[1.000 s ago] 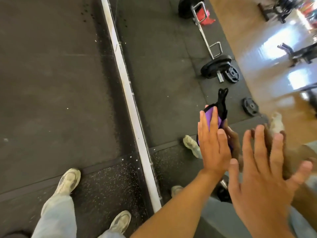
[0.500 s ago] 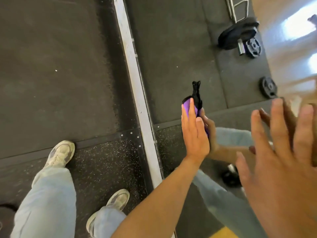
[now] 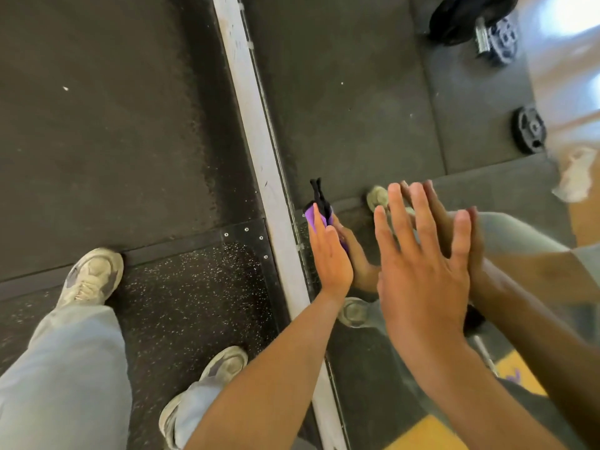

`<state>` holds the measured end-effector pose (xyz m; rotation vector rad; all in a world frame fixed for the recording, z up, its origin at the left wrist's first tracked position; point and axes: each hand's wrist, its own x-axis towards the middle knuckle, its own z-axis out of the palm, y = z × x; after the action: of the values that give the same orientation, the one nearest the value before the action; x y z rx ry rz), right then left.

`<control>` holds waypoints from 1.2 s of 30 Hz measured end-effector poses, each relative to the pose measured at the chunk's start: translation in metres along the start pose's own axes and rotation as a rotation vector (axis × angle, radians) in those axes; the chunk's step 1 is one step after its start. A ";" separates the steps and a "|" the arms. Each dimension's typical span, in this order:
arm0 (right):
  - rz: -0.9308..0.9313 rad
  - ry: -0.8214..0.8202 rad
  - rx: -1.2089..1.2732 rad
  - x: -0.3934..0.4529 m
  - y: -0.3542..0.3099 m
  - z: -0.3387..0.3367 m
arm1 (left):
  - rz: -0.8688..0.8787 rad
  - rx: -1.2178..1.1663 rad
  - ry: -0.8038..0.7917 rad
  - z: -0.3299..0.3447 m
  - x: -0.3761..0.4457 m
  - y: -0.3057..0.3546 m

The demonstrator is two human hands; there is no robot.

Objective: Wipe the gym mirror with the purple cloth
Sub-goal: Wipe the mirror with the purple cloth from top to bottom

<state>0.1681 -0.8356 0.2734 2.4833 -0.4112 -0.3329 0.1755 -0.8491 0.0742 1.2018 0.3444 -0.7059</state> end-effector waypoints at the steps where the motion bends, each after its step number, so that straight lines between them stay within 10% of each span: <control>1: -0.006 0.069 0.074 0.002 -0.002 0.008 | -0.014 -0.017 0.015 -0.003 0.005 -0.009; 10: 0.039 -0.131 -0.138 0.005 -0.015 0.016 | -0.130 0.061 0.056 -0.014 0.021 -0.034; 15: 0.044 -0.097 -0.250 0.012 -0.014 -0.009 | 0.161 0.354 -0.126 0.007 -0.009 -0.013; 36: 0.054 -0.133 -0.365 0.016 0.217 -0.312 | 0.818 0.317 -0.441 0.136 -0.139 0.391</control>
<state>0.2377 -0.8489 0.6477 2.0975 -0.4291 -0.5053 0.3149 -0.8602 0.4876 1.3022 -0.6271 -0.2851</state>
